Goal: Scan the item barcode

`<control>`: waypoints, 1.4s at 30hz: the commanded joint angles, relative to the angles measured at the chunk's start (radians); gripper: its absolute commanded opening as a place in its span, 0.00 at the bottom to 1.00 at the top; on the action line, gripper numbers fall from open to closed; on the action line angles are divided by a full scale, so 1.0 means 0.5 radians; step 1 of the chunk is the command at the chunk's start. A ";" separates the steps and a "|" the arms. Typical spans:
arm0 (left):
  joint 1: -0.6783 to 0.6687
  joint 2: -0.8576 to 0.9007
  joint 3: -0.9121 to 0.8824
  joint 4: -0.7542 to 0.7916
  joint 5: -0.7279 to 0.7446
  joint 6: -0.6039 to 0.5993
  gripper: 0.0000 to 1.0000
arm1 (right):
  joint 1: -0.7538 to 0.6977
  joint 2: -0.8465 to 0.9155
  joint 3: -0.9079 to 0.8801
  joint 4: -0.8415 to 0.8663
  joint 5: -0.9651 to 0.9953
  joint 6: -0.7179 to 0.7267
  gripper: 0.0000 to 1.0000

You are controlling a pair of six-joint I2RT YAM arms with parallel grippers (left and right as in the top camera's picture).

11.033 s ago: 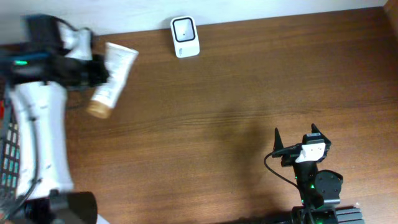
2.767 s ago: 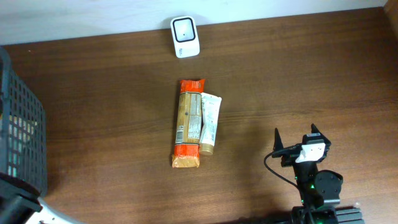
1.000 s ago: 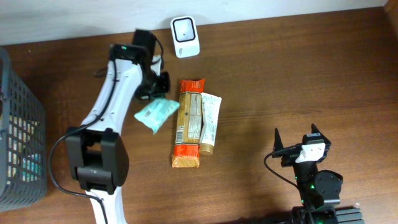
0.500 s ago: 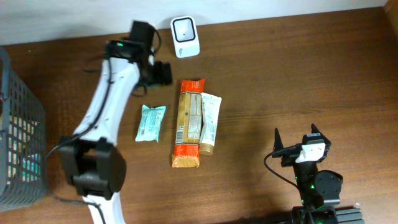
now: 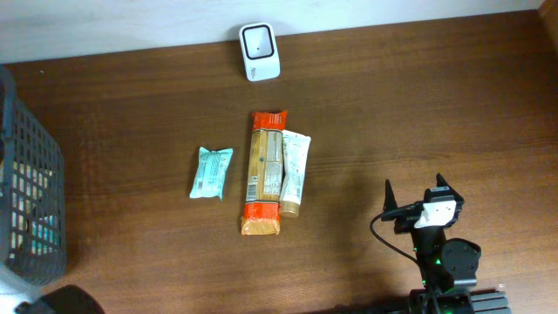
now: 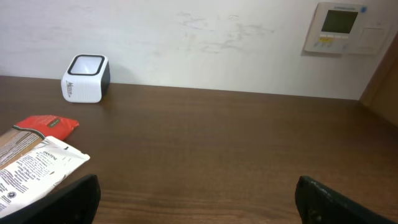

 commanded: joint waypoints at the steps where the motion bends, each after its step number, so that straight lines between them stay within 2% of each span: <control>1: 0.226 0.011 -0.414 0.233 0.395 0.191 0.99 | -0.008 -0.015 -0.014 -0.002 -0.002 0.008 0.99; 5: 0.381 0.011 -0.890 0.579 0.752 0.399 0.99 | -0.008 -0.015 -0.014 -0.002 -0.002 0.008 0.99; 9: 0.401 0.018 -1.217 0.835 0.782 0.445 1.00 | -0.008 -0.015 -0.014 -0.002 -0.002 0.008 0.99; 21: 0.399 0.378 -1.248 0.928 0.810 0.535 1.00 | -0.008 -0.015 -0.014 -0.002 -0.002 0.008 0.98; 28: 0.394 0.578 -1.251 0.930 0.864 0.615 0.96 | -0.008 -0.015 -0.014 -0.002 -0.002 0.008 0.99; 31: 0.394 0.648 -1.252 0.938 0.864 0.614 0.84 | -0.008 -0.015 -0.014 -0.002 -0.002 0.008 0.99; 34: 0.395 0.647 -1.251 0.958 0.864 0.613 0.43 | -0.008 -0.015 -0.014 -0.002 -0.002 0.008 0.99; 36: 0.395 0.646 -1.229 0.945 0.864 0.613 0.24 | -0.008 -0.015 -0.014 -0.002 -0.002 0.008 0.99; 39: 0.395 0.646 -1.093 0.816 0.911 0.613 0.14 | -0.008 -0.015 -0.014 -0.002 -0.002 0.008 0.99; 41: 0.394 0.646 -0.854 0.619 0.916 0.613 0.11 | -0.008 -0.015 -0.014 -0.002 -0.002 0.008 0.99; 42: 0.394 0.646 -0.703 0.497 0.917 0.613 0.05 | -0.008 -0.015 -0.014 -0.002 -0.002 0.008 0.99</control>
